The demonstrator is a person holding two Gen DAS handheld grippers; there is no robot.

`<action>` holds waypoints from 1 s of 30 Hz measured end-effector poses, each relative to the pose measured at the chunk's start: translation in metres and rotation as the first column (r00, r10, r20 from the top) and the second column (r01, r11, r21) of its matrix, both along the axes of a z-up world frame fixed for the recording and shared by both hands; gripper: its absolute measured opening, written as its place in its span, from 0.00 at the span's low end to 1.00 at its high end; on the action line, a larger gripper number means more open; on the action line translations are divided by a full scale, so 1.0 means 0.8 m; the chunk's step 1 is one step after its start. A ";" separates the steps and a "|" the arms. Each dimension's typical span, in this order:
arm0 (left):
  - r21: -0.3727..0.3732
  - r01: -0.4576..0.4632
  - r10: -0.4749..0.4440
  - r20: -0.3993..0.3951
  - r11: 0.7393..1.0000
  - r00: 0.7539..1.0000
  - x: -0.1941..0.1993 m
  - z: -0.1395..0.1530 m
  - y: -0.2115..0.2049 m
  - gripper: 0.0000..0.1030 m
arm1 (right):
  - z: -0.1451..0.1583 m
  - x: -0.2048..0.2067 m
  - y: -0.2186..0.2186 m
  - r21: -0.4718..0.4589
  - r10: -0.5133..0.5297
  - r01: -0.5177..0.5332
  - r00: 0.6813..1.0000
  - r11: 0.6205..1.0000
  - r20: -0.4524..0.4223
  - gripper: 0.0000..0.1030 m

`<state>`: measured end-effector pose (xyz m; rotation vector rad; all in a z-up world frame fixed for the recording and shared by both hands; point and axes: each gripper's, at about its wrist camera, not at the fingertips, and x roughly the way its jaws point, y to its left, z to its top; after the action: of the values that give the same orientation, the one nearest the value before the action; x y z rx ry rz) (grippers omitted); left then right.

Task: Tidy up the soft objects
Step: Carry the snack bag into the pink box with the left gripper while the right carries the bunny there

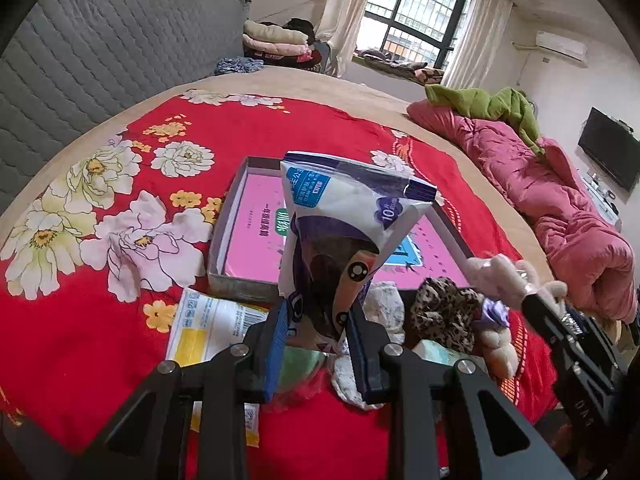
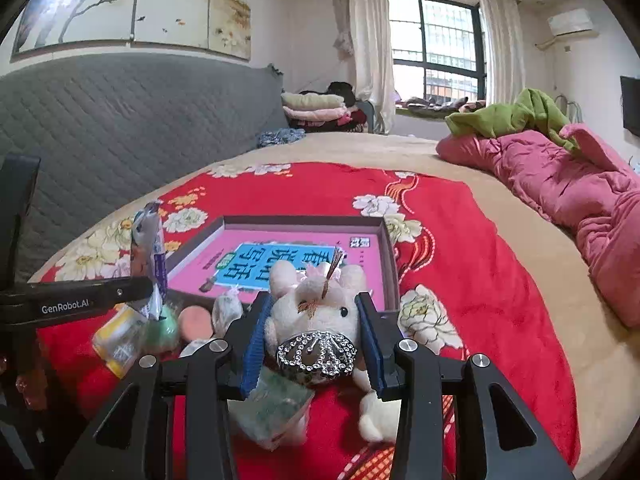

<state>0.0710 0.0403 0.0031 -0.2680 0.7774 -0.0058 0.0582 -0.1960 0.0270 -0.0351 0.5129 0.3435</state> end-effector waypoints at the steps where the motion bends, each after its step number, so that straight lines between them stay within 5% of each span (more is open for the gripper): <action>1: -0.001 -0.005 0.005 -0.001 1.000 1.000 0.002 -0.001 0.002 0.28 | 0.000 0.003 -0.001 0.004 -0.002 0.002 1.000 1.000 0.001 0.42; 30: 0.016 -0.141 0.142 -0.030 0.990 0.989 0.090 -0.025 0.041 0.28 | -0.023 0.117 -0.008 0.022 -0.021 0.021 1.000 1.000 0.004 0.42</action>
<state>0.1430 0.0728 -0.0172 -0.3103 0.7876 0.1377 0.1518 -0.2023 0.0083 -0.0093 0.5054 0.3289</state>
